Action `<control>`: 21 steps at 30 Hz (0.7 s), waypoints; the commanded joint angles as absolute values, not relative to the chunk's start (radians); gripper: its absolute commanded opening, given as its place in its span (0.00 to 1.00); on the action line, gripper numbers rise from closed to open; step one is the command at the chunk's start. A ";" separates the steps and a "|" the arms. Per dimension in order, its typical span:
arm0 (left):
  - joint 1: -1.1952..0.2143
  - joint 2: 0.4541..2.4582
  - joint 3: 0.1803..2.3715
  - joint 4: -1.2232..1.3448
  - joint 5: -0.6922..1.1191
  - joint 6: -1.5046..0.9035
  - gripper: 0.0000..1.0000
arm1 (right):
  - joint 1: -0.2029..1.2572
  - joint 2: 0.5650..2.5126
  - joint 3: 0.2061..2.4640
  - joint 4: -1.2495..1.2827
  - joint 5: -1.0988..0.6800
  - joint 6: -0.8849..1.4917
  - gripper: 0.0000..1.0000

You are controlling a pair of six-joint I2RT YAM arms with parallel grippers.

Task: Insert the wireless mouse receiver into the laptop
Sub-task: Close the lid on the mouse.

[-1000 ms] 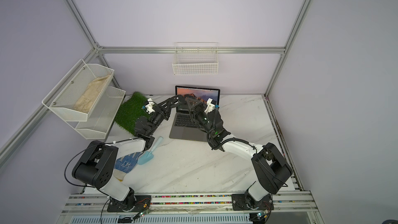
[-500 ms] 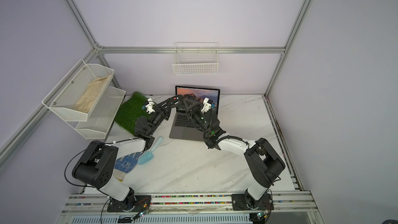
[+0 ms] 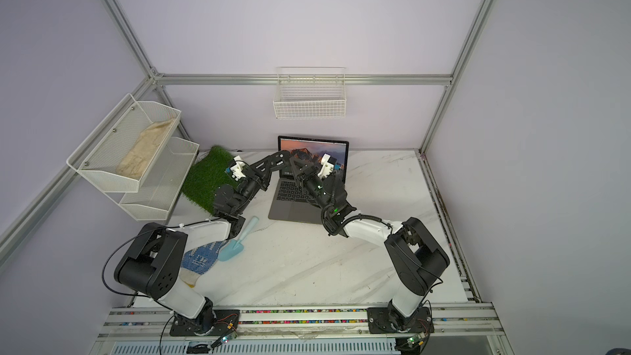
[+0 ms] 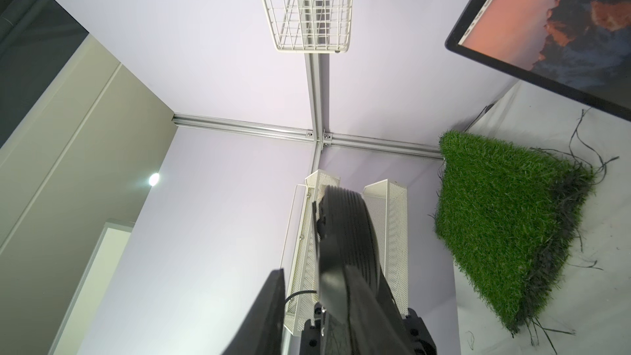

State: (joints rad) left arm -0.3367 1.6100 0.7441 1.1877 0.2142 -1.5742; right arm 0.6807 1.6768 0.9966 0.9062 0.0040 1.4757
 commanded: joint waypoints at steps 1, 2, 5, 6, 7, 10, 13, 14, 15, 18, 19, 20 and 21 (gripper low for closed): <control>-0.342 1.565 0.727 1.249 0.228 -1.548 0.00 | 0.686 1.681 1.009 0.957 0.016 1.506 0.27; -0.342 1.565 0.727 1.249 0.230 -1.549 0.00 | 0.686 1.679 1.007 0.957 0.021 1.500 0.25; -0.342 1.565 0.728 1.250 0.236 -1.548 0.00 | 0.683 1.677 1.006 0.949 0.019 1.484 0.18; -0.342 1.565 0.729 1.250 0.236 -1.548 0.00 | 0.681 1.676 1.006 0.947 0.015 1.479 0.15; -0.342 1.565 0.729 1.252 0.238 -1.548 0.00 | 0.679 1.675 1.005 0.946 0.011 1.472 0.13; -0.341 1.565 0.729 1.265 0.247 -1.545 0.00 | 0.663 1.658 0.998 0.946 -0.018 1.444 0.06; -0.323 1.574 0.739 1.293 0.304 -1.545 0.00 | 0.603 1.610 0.984 0.937 -0.127 1.365 0.00; -0.315 1.575 0.745 1.290 0.340 -1.547 0.00 | 0.574 1.591 0.983 0.927 -0.189 1.337 0.00; -0.304 1.577 0.758 1.282 0.382 -1.547 0.00 | 0.530 1.571 0.985 0.903 -0.277 1.305 0.00; -0.281 1.577 0.789 1.217 0.523 -1.534 0.00 | 0.401 1.518 1.004 0.829 -0.574 1.254 0.00; -0.275 1.578 0.795 1.192 0.568 -1.532 0.00 | 0.361 1.497 1.015 0.792 -0.667 1.229 0.00; -0.268 1.578 0.795 1.182 0.595 -1.533 0.00 | 0.335 1.478 1.031 0.738 -0.738 1.197 0.00; -0.263 1.579 0.790 1.180 0.619 -1.538 0.00 | 0.314 1.455 1.065 0.630 -0.812 1.119 0.00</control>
State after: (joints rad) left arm -0.2771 1.6100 0.7399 1.1702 0.4728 -1.5593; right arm 0.3511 1.5196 1.0042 0.7868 -0.4969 1.2514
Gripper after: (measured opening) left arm 0.220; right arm 0.075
